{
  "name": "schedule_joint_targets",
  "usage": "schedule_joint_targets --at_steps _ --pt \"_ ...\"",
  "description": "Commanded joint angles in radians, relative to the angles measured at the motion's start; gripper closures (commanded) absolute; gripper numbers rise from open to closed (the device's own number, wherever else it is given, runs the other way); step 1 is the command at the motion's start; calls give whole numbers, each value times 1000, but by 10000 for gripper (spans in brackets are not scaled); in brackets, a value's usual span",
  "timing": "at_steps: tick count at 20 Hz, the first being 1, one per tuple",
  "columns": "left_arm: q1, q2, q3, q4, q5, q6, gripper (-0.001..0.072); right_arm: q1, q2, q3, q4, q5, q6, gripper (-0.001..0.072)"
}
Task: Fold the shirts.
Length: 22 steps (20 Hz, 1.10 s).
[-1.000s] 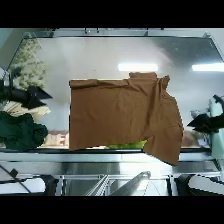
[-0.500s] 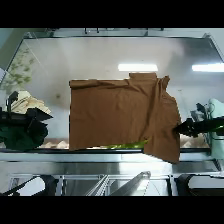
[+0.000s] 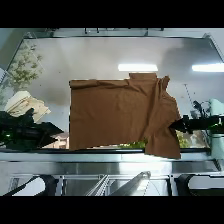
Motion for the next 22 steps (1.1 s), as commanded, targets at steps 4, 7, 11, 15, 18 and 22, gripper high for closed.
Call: schedule_joint_targets --at_steps 4,7,11,15,18,22 --pt "-227 -116 -17 69 -80 -119 7 2 39 0 22 20 -3 694" --pt "-325 -230 34 59 -72 -134 66 2 67 0 46 30 -17 694" --pt "-461 -322 135 -39 -71 -99 430 2 92 0 89 64 -31 694" --pt "-509 -278 260 -42 -45 -95 682 1 119 0 121 144 -28 694" --pt "-480 -150 376 -127 50 -73 682 1 185 2 262 246 -47 695" --pt "-373 107 626 -434 209 112 682 -19 428 75 726 450 -156 695"
